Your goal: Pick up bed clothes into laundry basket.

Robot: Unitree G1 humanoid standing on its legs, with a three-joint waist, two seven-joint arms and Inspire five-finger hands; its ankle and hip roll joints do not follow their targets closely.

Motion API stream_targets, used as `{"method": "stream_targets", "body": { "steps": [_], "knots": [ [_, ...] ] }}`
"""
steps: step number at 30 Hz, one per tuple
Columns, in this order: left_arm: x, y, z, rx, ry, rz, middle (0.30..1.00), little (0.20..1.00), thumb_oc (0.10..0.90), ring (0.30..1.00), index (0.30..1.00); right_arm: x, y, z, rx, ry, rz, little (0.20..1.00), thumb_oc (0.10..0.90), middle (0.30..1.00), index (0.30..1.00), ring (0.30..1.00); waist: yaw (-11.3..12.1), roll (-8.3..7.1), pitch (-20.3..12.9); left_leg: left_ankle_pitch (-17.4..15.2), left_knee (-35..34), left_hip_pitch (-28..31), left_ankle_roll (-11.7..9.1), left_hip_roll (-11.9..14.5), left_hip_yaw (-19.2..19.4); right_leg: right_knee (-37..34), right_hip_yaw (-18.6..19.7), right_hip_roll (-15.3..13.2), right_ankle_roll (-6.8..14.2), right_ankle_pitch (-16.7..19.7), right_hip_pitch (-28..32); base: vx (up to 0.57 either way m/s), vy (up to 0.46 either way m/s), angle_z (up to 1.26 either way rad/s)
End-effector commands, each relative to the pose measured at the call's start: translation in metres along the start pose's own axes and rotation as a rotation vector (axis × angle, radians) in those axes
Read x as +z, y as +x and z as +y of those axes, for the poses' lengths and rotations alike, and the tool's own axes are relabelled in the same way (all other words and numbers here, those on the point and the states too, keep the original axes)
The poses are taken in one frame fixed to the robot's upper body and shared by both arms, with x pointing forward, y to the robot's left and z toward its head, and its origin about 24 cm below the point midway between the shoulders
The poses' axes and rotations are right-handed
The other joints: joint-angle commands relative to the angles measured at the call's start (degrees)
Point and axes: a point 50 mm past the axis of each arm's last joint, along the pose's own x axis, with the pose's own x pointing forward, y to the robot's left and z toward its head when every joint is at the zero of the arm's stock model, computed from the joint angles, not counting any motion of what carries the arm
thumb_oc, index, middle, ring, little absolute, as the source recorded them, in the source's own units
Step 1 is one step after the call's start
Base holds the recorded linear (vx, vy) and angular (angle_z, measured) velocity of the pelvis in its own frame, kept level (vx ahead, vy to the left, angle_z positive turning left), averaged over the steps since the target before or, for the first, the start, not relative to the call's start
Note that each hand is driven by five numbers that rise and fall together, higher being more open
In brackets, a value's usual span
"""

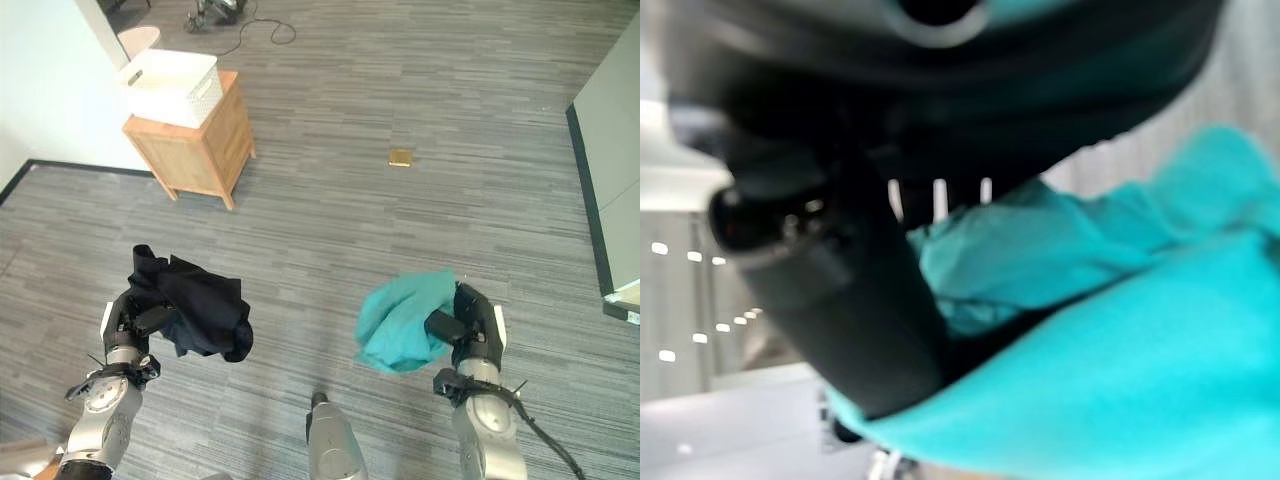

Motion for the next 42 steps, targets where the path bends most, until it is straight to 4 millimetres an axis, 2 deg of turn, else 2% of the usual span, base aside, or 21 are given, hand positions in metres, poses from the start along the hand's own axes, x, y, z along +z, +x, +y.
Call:
{"method": "stream_targets", "body": {
  "steps": [1, 2, 3, 5, 6, 9, 13, 14, 17, 18, 19, 20, 21, 22, 24, 27, 29, 31, 37, 42],
  "knots": [
    [0.067, 0.009, 0.004, -0.026, -0.043, -0.331, 0.300, 0.300, 0.400, 0.300, 0.300, 0.060, 0.011, 0.001, -0.009, 0.050, -0.316, 0.300, 0.400, 0.300, 0.300, 0.300, 1.6, -3.88, -4.4, 9.1, 2.2, 1.3, 3.9, 2.5, 10.0, -18.7, 6.9, 0.7, 3.6, 9.5, 9.3, 0.49, -0.369, 0.24],
    [0.066, 0.008, 0.004, -0.028, -0.040, -0.327, 0.300, 0.300, 0.400, 0.300, 0.300, 0.062, 0.012, 0.001, -0.008, 0.048, -0.324, 0.300, 0.400, 0.300, 0.300, 0.300, 2.6, -3.76, -4.1, 7.2, 1.1, -0.5, 4.0, 2.4, 10.0, -19.0, 7.1, 0.9, 3.6, 8.3, 10.7, 0.22, -0.098, 0.18],
    [0.067, 0.009, 0.004, -0.029, -0.039, -0.328, 0.300, 0.300, 0.400, 0.300, 0.300, 0.062, 0.012, 0.001, -0.009, 0.049, -0.325, 0.300, 0.400, 0.300, 0.300, 0.300, 2.7, -3.91, -4.2, 7.5, 0.9, -0.6, 4.2, 2.2, 10.2, -19.1, 7.2, 0.7, 3.6, 8.6, 10.6, 0.25, -0.052, 0.01],
    [0.062, 0.007, 0.008, -0.012, -0.035, -0.312, 0.300, 0.300, 0.400, 0.300, 0.300, 0.068, 0.014, 0.005, 0.017, 0.028, -0.344, 0.300, 0.400, 0.300, 0.300, 0.300, 3.5, -3.39, -4.4, 6.7, -7.6, -2.6, 5.0, 2.0, 9.9, -19.3, 7.8, 0.7, 4.3, 7.8, 12.0, 0.32, 0.007, -0.10],
    [0.060, 0.007, 0.009, -0.004, -0.035, -0.301, 0.300, 0.300, 0.400, 0.300, 0.300, 0.068, 0.014, 0.004, 0.019, 0.009, -0.339, 0.300, 0.400, 0.300, 0.300, 0.300, 3.6, -2.71, -4.3, 6.2, -13.8, -2.7, 5.5, 2.2, 9.3, -19.1, 7.9, 1.0, 4.8, 6.8, 12.5, 0.32, 0.066, -0.03],
    [0.053, 0.005, 0.006, -0.010, -0.027, -0.282, 0.300, 0.300, 0.400, 0.300, 0.300, 0.070, 0.014, 0.005, 0.050, -0.060, -0.342, 0.300, 0.400, 0.300, 0.300, 0.300, 4.2, -1.72, -4.8, 6.8, -25.0, -1.6, 5.9, 0.9, 7.0, -18.3, 8.9, 1.1, 5.5, 5.6, 13.3, 0.30, 0.073, -0.20],
    [0.066, 0.010, 0.008, 0.004, -0.016, -0.329, 0.300, 0.300, 0.400, 0.300, 0.300, 0.084, 0.013, 0.014, 0.108, -0.060, -0.403, 0.300, 0.400, 0.300, 0.300, 0.300, 3.8, -1.14, -6.0, 4.2, -30.0, 2.4, 6.9, -1.7, 6.5, -19.1, 9.7, 1.2, 6.2, 5.2, 14.1, 0.21, 0.076, -0.34],
    [0.066, 0.010, 0.008, 0.003, -0.016, -0.330, 0.300, 0.300, 0.400, 0.300, 0.300, 0.084, 0.013, 0.014, 0.108, -0.060, -0.403, 0.300, 0.400, 0.300, 0.300, 0.300, 3.9, -1.18, -6.0, 4.3, -30.4, 2.7, 7.0, -1.8, 6.6, -19.2, 9.7, 1.1, 6.3, 5.2, 14.2, 0.12, 0.066, -0.39],
    [0.088, 0.012, 0.009, 0.008, 0.051, -0.423, 0.300, 0.300, 0.400, 0.300, 0.300, 0.098, 0.010, 0.033, 0.215, -0.032, -0.474, 0.300, 0.400, 0.300, 0.300, 0.300, 4.1, -1.16, -7.2, 4.2, -35.1, 5.1, 8.1, -3.1, 6.6, -19.3, 10.5, 1.1, 7.0, 5.3, 14.3, 0.13, 0.082, -0.22],
    [0.088, 0.012, 0.010, 0.009, 0.052, -0.423, 0.300, 0.300, 0.400, 0.300, 0.300, 0.097, 0.010, 0.033, 0.216, -0.032, -0.473, 0.300, 0.400, 0.300, 0.300, 0.300, 4.1, -1.19, -7.2, 4.4, -35.4, 5.3, 8.1, -3.2, 6.7, -19.3, 10.6, 1.1, 7.0, 5.3, 14.3, 0.09, 0.071, 0.00],
    [0.091, 0.012, 0.009, 0.010, 0.060, -0.436, 0.300, 0.300, 0.400, 0.300, 0.300, 0.102, 0.009, 0.043, 0.271, -0.051, -0.499, 0.300, 0.400, 0.300, 0.300, 0.300, 4.4, -1.28, -7.4, 4.9, -37.1, 6.0, 8.1, -3.4, 6.6, -19.7, 10.6, 1.0, 7.2, 5.4, 14.5, 0.00, 0.000, 0.00],
    [0.091, 0.012, 0.009, 0.010, 0.060, -0.436, 0.300, 0.300, 0.400, 0.300, 0.300, 0.102, 0.009, 0.043, 0.271, -0.051, -0.499, 0.300, 0.400, 0.300, 0.300, 0.300, 4.4, -1.28, -7.4, 4.9, -37.1, 6.0, 8.1, -3.4, 6.6, -19.7, 10.6, 1.0, 7.2, 5.4, 14.5, 0.02, 0.075, -0.02],
    [0.087, 0.011, -0.001, -0.018, 0.033, -0.427, 0.300, 0.300, 0.400, 0.300, 0.300, 0.105, 0.002, 0.070, 0.395, -0.028, -0.522, 0.300, 0.400, 0.300, 0.300, 0.300, 5.3, -1.44, -7.5, 4.9, -38.3, 5.1, 7.9, -3.9, 6.0, -20.8, 10.7, 0.6, 7.7, 5.9, 14.2, 0.00, 0.049, 0.00],
    [0.087, 0.011, 0.000, -0.018, 0.033, -0.427, 0.300, 0.300, 0.400, 0.300, 0.300, 0.105, 0.002, 0.070, 0.396, -0.028, -0.522, 0.300, 0.400, 0.300, 0.300, 0.300, 5.2, -1.46, -7.6, 4.9, -38.3, 4.9, 7.9, -3.9, 6.0, -20.8, 10.6, 0.6, 7.7, 6.0, 14.1, -0.01, 0.055, 0.02],
    [0.077, 0.008, -0.010, -0.070, 0.033, -0.388, 0.300, 0.300, 0.400, 0.300, 0.300, 0.096, -0.003, 0.093, 0.513, -0.017, -0.481, 0.300, 0.400, 0.300, 0.300, 0.300, 6.1, -1.58, -7.3, 4.9, -38.3, 4.3, 8.2, -4.1, 5.5, -21.7, 10.5, 0.3, 8.0, 6.4, 13.9, -0.02, 0.018, 0.09],
    [0.072, 0.005, -0.018, -0.127, 0.062, -0.371, 0.300, 0.300, 0.400, 0.300, 0.300, 0.085, -0.005, 0.116, 0.612, -0.026, -0.430, 0.300, 0.400, 0.300, 0.300, 0.300, 7.2, -1.51, -7.0, 4.7, -38.3, 3.5, 8.6, -4.6, 5.0, -23.5, 10.4, -0.1, 8.4, 7.6, 13.6, -0.04, 0.021, 0.12],
    [0.072, 0.004, -0.016, -0.128, 0.078, -0.369, 0.300, 0.300, 0.400, 0.300, 0.300, 0.082, -0.005, 0.120, 0.624, -0.039, -0.420, 0.300, 0.400, 0.300, 0.300, 0.300, 7.4, -1.52, -7.1, 4.5, -38.3, 3.6, 8.7, -4.6, 5.0, -24.1, 10.4, -0.3, 8.5, 7.9, 13.9, 0.01, 0.018, 0.08],
    [0.074, 0.000, -0.003, -0.077, 0.123, -0.382, 0.300, 0.300, 0.400, 0.300, 0.300, 0.076, -0.008, 0.130, 0.660, -0.044, -0.396, 0.300, 0.400, 0.300, 0.300, 0.300, 8.4, -1.55, -7.1, 4.2, -38.3, 3.9, 8.9, -4.8, 4.9, -24.9, 10.2, -0.6, 8.9, 8.3, 14.5, 0.02, 0.029, 0.10],
    [0.080, -0.007, 0.011, -0.018, 0.152, -0.418, 0.300, 0.300, 0.400, 0.300, 0.300, 0.069, -0.011, 0.125, 0.640, -0.039, -0.367, 0.300, 0.400, 0.300, 0.300, 0.300, 9.1, -2.16, -7.3, 3.4, -38.3, 4.9, 9.3, -5.1, 5.2, -26.1, 9.9, -1.1, 9.6, 9.0, 15.5, 0.01, 0.022, -0.01],
    [0.080, -0.010, 0.007, -0.073, 0.202, -0.420, 0.300, 0.300, 0.400, 0.300, 0.300, 0.064, -0.011, 0.096, 0.511, -0.043, -0.348, 0.300, 0.400, 0.300, 0.300, 0.300, 8.2, -2.82, -7.6, 2.8, -38.3, 5.7, 9.6, -5.0, 5.9, -25.5, 10.2, -1.0, 10.0, 9.0, 15.5, 0.00, 0.007, 0.00]
  ]
}}
